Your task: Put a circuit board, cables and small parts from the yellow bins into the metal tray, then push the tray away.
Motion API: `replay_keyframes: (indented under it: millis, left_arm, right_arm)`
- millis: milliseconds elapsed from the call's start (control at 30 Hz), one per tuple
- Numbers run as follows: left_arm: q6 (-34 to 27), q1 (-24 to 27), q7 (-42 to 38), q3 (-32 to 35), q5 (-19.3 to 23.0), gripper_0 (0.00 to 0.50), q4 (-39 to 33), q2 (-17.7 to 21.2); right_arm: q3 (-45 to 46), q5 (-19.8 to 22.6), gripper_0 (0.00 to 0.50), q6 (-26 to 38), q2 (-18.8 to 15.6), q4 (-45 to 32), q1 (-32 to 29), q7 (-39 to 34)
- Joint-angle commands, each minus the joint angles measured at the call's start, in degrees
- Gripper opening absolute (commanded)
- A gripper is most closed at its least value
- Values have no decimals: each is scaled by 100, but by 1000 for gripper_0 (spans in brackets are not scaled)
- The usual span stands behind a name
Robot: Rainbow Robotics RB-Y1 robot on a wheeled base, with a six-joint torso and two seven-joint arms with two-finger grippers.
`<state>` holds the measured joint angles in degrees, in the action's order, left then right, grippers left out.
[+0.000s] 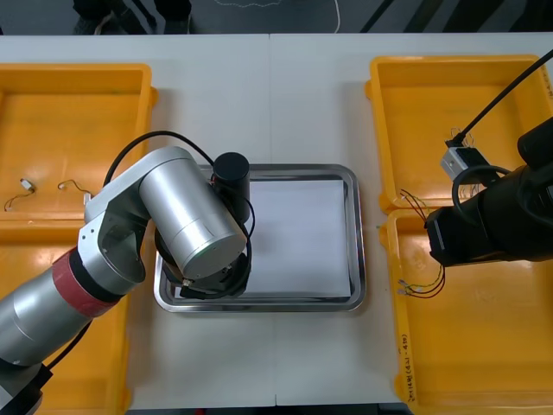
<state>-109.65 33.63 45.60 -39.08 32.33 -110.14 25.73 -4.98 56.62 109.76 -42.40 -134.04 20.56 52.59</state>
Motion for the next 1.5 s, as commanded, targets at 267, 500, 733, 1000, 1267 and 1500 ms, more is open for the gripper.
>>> replay_keyframes:
  millis: [267,500,733,1000,1267,1500]
  left_arm:
    - [-35,-261,643,-73,-184,273,-60,-174]
    - [-35,-305,713,-65,-403,500,-271,-200]
    - [-35,-296,748,120,-438,500,-728,-200]
    - [-35,-287,863,551,-456,500,-1502,-139]
    - [-35,-296,775,981,-324,500,-2310,221]
    - [-35,-287,766,1808,291,500,-2495,828]
  right_arm:
    - [-82,-37,0,24,-129,-167,141,120]
    - [-73,-37,0,24,-173,-149,88,147]
    - [-55,-11,0,24,-216,-167,88,182]
    - [-91,51,0,24,-208,-184,194,366]
    - [-381,-37,0,24,-208,-184,422,630]
    - [-609,-116,0,24,-173,-167,651,1096]
